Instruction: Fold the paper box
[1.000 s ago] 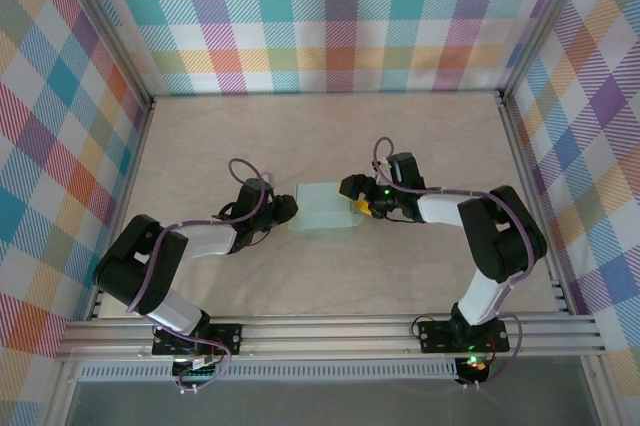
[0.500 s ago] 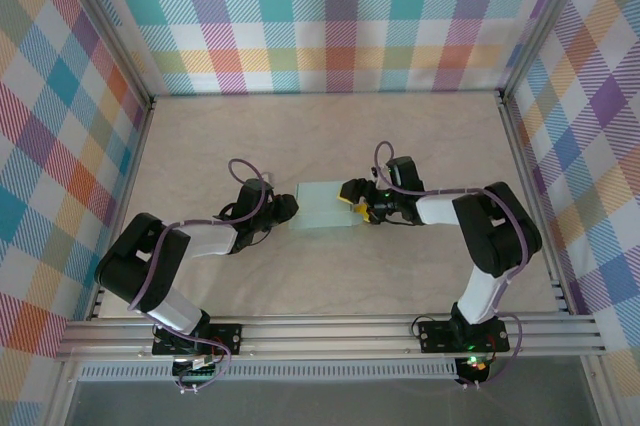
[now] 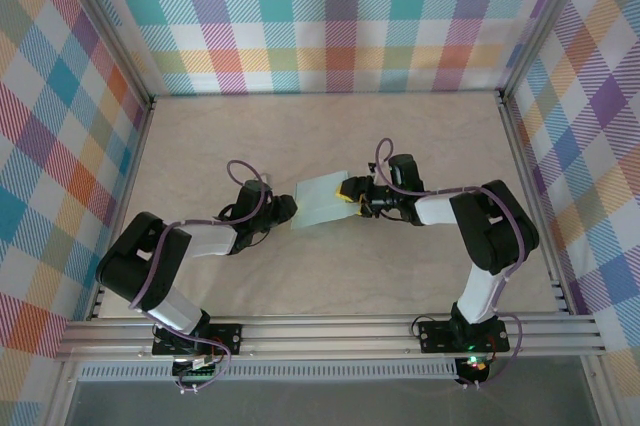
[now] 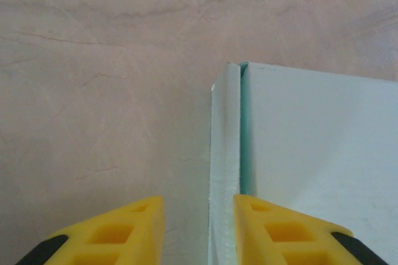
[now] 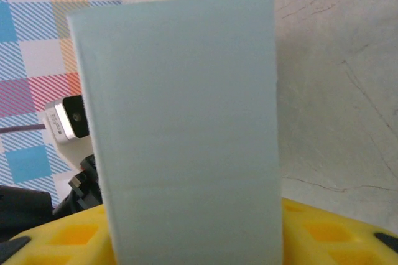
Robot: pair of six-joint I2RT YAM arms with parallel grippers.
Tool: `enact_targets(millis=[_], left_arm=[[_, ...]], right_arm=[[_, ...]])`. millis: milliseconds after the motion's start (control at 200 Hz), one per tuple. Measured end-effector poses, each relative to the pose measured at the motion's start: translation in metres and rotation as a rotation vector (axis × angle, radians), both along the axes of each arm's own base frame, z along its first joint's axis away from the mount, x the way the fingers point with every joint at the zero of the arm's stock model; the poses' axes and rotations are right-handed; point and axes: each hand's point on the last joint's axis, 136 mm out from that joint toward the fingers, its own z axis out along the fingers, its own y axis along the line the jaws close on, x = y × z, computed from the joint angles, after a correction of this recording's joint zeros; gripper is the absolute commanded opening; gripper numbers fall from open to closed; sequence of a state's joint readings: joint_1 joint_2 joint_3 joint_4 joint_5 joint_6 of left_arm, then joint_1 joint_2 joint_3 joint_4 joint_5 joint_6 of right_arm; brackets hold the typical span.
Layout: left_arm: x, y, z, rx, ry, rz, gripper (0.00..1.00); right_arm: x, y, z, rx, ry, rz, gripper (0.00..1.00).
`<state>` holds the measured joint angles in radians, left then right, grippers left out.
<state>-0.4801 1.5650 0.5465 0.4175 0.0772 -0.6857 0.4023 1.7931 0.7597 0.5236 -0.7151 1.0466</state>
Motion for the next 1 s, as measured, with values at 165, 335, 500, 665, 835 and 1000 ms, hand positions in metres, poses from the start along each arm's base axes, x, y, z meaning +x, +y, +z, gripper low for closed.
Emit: enact_targets(millis=[165,335,500,665,835,1000], left_arm=[[-0.014,0.014,-0.008,0.070,0.040,0.008,0.67],[-0.019,0.029,0.022,0.160,-0.067,-0.015,0.82],[-0.015,0.035,0.067,0.293,-0.311,-0.077,0.95],[-0.028,0.013,0.083,0.433,-0.483,-0.238,1.00],[-0.047,-0.028,0.107,0.591,-0.701,-0.416,1.00],[-0.061,-0.063,0.113,0.804,-0.892,-0.538,1.00]], right_arm=[[0.002,-0.004,-0.001,0.003,0.018,-0.014,0.44],[0.008,-0.012,0.001,0.005,0.022,-0.039,0.44],[0.014,-0.023,0.010,0.014,0.019,-0.067,0.44],[0.019,-0.037,0.035,0.039,-0.018,-0.091,0.44],[0.020,-0.053,0.064,0.062,-0.058,-0.116,0.44],[0.014,-0.059,0.083,0.078,-0.070,-0.111,0.44]])
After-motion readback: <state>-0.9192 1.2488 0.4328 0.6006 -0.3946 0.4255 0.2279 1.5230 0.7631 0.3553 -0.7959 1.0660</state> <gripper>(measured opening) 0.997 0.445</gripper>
